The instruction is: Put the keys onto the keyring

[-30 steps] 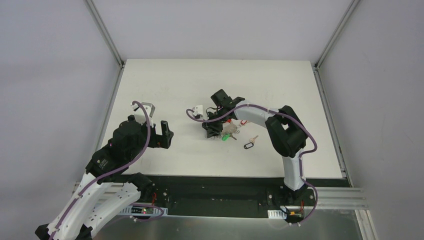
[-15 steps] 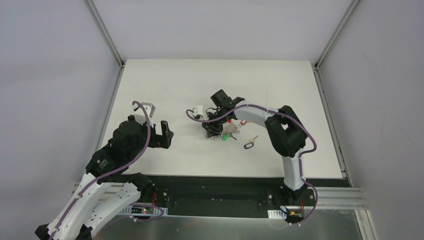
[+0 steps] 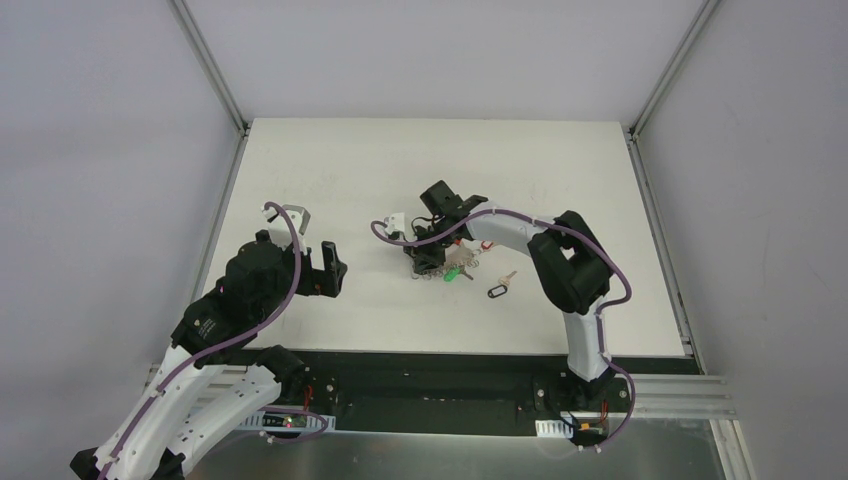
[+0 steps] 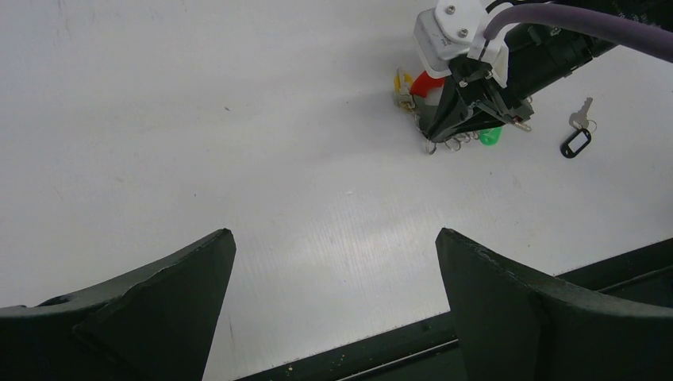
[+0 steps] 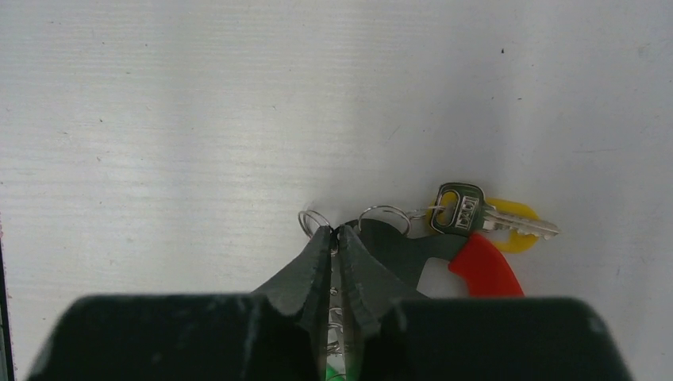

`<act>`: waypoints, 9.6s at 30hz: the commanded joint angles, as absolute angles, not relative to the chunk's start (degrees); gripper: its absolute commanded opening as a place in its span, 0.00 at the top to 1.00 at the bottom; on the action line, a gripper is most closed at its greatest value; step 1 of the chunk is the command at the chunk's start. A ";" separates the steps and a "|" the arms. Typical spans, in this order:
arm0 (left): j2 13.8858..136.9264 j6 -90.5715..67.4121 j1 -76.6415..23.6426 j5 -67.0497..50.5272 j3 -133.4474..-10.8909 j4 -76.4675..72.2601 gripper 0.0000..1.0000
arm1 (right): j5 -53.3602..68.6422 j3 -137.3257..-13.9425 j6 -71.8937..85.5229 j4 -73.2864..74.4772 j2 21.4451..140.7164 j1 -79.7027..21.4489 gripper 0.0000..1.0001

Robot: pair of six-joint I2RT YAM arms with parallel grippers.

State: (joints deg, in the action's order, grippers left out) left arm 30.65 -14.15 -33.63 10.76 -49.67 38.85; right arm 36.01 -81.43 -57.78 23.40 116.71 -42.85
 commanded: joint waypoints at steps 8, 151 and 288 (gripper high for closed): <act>30.44 -13.97 -32.65 10.48 -49.22 38.05 0.00 | 37.83 -81.28 -58.71 25.14 116.17 -43.33 1.00; 30.36 -29.87 -33.48 -54.56 -42.38 -17.14 1.00 | 27.01 -92.20 1.24 32.20 72.89 -62.10 0.72; 90.85 -30.92 -45.38 -21.28 -64.16 -4.47 0.36 | -20.34 -80.81 7.89 47.91 43.29 -74.72 1.00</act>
State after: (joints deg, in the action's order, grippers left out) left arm 85.34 -29.89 -43.29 -26.70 -56.40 -8.38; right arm -16.45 -77.82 6.79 46.19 43.77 -74.41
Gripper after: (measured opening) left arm 0.636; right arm 0.007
